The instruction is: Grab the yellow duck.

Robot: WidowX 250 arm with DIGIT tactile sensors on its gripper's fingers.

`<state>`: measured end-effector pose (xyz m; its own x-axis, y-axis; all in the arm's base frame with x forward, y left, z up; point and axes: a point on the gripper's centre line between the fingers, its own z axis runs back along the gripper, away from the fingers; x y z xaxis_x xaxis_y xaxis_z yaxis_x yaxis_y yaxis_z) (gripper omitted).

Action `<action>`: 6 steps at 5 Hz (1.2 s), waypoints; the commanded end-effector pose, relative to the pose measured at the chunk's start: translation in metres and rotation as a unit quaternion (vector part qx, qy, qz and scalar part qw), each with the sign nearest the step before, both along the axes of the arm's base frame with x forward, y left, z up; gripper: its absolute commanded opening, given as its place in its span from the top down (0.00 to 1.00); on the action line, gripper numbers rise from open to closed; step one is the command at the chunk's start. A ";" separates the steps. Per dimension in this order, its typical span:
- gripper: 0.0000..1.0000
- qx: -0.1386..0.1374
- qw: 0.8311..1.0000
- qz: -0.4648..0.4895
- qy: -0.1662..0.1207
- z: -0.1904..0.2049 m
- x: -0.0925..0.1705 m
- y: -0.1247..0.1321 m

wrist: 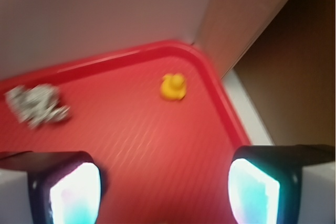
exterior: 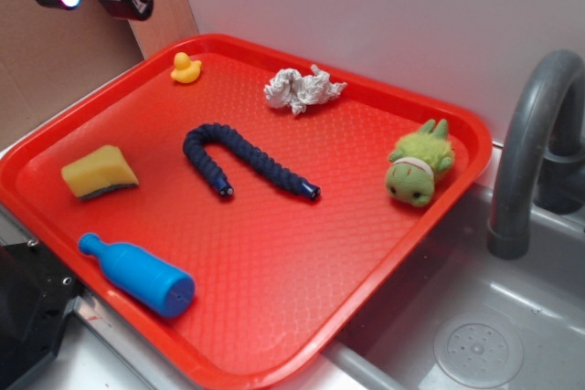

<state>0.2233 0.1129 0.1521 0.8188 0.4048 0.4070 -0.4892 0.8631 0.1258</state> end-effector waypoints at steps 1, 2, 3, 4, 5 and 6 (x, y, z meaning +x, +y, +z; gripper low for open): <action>0.00 -0.004 0.998 0.066 0.018 -0.025 0.043 0.037; 0.00 0.003 0.995 0.104 0.011 -0.042 0.068 0.053; 0.00 -0.002 0.992 0.119 0.028 -0.057 0.082 0.063; 0.00 -0.013 0.991 0.119 0.053 -0.076 0.084 0.062; 0.00 -0.061 0.987 0.107 0.107 -0.095 0.084 0.051; 0.00 -0.056 0.988 0.095 0.112 -0.107 0.082 0.042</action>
